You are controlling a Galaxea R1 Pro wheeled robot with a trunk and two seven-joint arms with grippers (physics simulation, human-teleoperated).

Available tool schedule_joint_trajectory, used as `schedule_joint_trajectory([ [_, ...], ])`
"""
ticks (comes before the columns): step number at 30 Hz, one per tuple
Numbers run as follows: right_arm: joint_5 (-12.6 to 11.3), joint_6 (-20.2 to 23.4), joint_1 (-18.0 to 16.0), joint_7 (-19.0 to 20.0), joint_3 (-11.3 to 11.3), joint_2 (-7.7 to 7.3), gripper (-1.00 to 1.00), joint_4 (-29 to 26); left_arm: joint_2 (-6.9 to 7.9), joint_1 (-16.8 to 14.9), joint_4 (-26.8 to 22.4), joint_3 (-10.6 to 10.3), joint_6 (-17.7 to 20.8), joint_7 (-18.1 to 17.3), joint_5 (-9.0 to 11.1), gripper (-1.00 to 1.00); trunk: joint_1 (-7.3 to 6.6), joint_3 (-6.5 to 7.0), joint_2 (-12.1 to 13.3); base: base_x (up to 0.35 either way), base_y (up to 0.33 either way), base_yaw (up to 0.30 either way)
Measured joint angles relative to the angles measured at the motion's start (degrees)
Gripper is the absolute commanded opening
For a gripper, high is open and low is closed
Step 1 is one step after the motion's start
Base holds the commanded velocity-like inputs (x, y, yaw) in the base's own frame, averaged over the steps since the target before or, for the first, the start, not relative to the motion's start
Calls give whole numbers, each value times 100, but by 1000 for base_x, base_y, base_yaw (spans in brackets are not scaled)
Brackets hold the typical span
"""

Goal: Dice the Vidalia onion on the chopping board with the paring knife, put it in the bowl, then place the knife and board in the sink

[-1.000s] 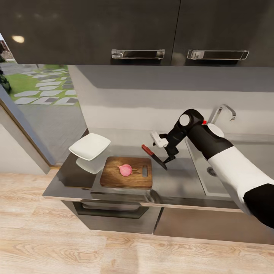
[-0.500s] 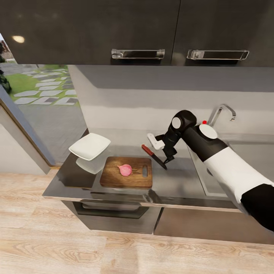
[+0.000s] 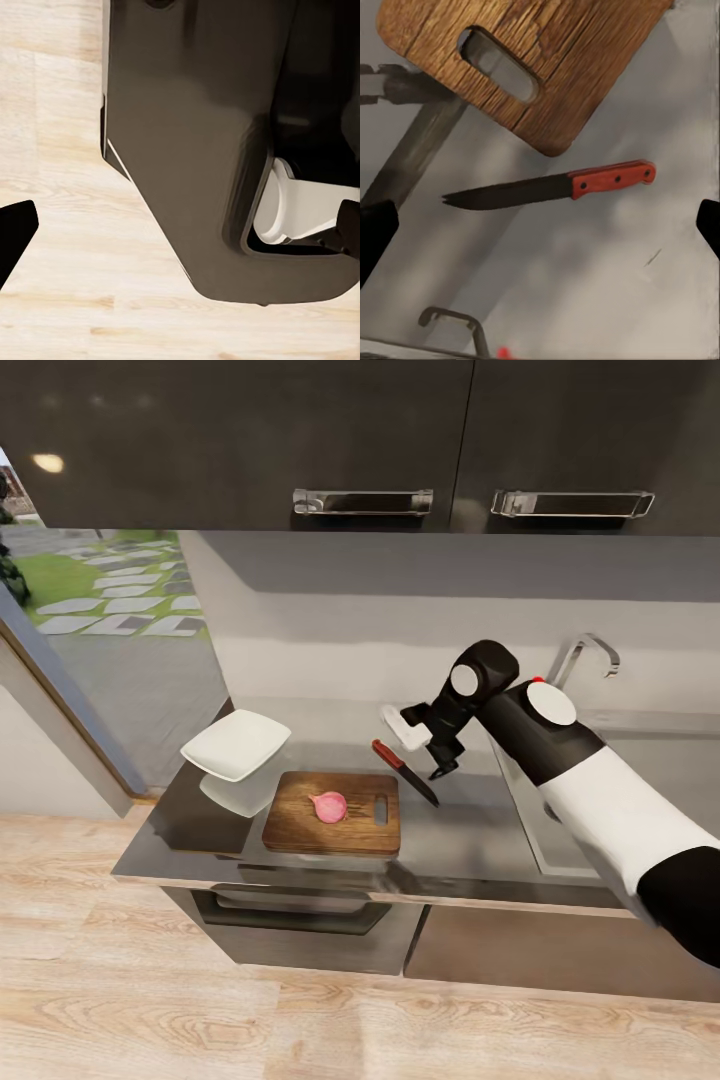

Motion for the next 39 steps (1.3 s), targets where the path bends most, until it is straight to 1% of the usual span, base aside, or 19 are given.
schedule_joint_trajectory([
  [2, -12, -113, 0, 2, 61, -2, 100, -67, 0, 0, 0, 0, -1, 0, 0, 100, 0, 0, 0, 0, 0, 0],
  [4, -30, -173, 0, 3, 191, 1, 100, -103, 0, 0, 0, 0, -1, 0, 0, 100, 0, 0, 0, 0, 0, 0],
  [5, -37, -195, 0, 3, 318, 6, 100, -116, 0, 0, 0, 0, -1, 0, 0, 100, 0, 0, 0, 0, 0, 0],
  [8, -71, -218, 1, 4, 587, 10, 100, -130, 0, 0, 0, 0, 1, 0, 0, 100, 0, 0, 0, 0, 0, 0],
  [11, -307, -229, 1, 4, 834, 15, 100, -142, 2, 0, 0, 0, 1, 0, 0, 100, 0, 0, 0, 0, 0, 0],
  [12, -426, -231, 1, 5, 975, 17, 100, -145, 1, 0, 0, 0, 0, 0, 0, 100, 0, 0, 0, 0, 0, 0],
  [13, -483, -232, 1, 5, 1065, 17, 100, -145, 1, 0, 0, 0, 0, 0, 0, 100, 0, 0, 0, 0, 0, 0],
  [14, -566, -230, 1, 5, 1264, 17, 100, -146, 0, 0, 0, 0, -1, 0, 0, 100, 0, 0, 1, 0, 0, 0],
  [15, -598, -231, 1, 5, 1372, 14, 100, -146, 0, 0, 0, 0, -1, 0, 0, 100, 0, 0, 0, 0, 0, 0],
  [17, -671, -233, 1, 5, 1705, 8, 100, -144, 0, 0, 0, 0, 1, 0, 0, 100, 0, 0, 1, 0, 0, 0],
  [18, -689, -234, 1, 5, 1797, 6, 100, -142, 0, 0, -1, 0, 0, 0, 0, 100, 0, 0, 0, 0, 0, 0],
  [20, -708, -234, 1, 5, 1877, 5, 100, -140, 0, 0, 0, 0, -1, 0, 0, 100, 0, 0, 0, 0, 0, 0],
  [24, -723, -230, 1, 5, 1938, 10, 100, -139, 0, 0, -1, 0, -1, 0, 0, 100, 0, 0, 0, 0, 0, 0],
  [28, -736, -218, 1, 5, 1933, 19, 100, -139, 1, 0, -1, 0, -1, 0, 2, 100, 0, 0, 0, 22, 0, 0],
  [31, -835, -214, 1, 5, 1895, 19, 100, -139, 0, 0, -1, 0, -1, 0, 5, 100, -1, 0, 0, 74, 0, 0],
  [34, -1003, -206, 0, 5, 1721, 10, 100, -139, 0, 0, -1, 0, -1, 0, 3, 100, -1, 0, 0, 88, -10, 0],
  [36, -1032, -205, 0, 5, 1562, 7, 100, -140, 0, 0, -1, 0, -1, 0, 1, 100, -1, 0, 0, 59, -26, 0],
  [38, -1044, -204, -1, 5, 1325, 5, 100, -145, 0, 0, -1, 0, -1, 0, 3, 100, 0, 0, 0, 26, -13, 0],
  [39, -1045, -203, -1, 5, 1280, 5, 100, -146, 0, 0, -1, 0, -1, 0, 4, 100, 0, 0, 0, 15, -7, 0],
])
